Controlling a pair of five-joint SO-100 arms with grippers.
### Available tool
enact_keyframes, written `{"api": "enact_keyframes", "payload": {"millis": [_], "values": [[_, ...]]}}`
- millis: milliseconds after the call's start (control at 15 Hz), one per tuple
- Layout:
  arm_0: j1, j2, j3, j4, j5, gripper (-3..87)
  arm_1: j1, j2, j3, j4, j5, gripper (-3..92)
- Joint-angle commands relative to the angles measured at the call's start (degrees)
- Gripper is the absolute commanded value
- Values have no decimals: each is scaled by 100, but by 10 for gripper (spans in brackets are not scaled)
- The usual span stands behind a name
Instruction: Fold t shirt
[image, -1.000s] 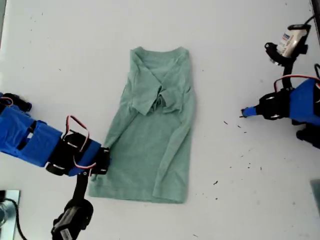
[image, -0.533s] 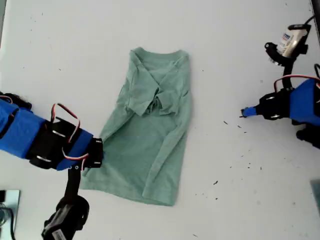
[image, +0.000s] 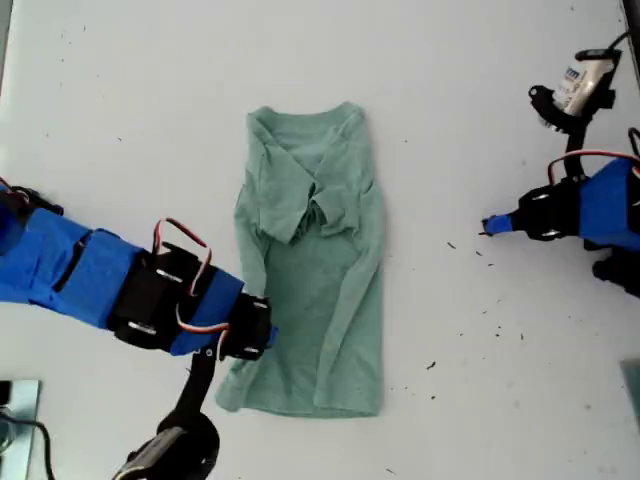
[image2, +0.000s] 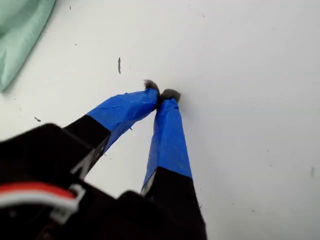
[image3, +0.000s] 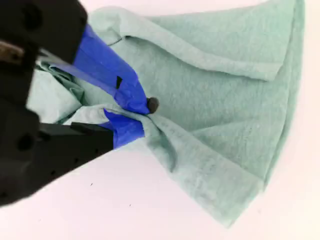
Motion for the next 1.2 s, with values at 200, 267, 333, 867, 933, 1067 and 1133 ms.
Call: {"api": "enact_keyframes", "payload": {"millis": [200, 267, 333, 867, 933, 1067, 1133], "values": [[-387, -431, -1116, -466, 272, -1, -70, 70, 237, 26, 9, 24], [-369, 18, -1072, -158, 220, -1, -79, 70, 237, 35, 35, 24], [-308, 378, -1011, -70, 211, -1, -62, 70, 237, 35, 18, 24], [-475, -1125, -1169, -1380, 606, 59, -88, 62, 237, 35, 53, 24], [-580, -1600, -1222, -1723, 756, 208, -97, 62, 237, 35, 62, 24], [-633, -1934, -1257, -1907, 1002, 308, -97, 62, 237, 35, 62, 24], [-633, -1951, -1257, -1916, 1187, 338, -88, 62, 237, 35, 53, 24]]}}
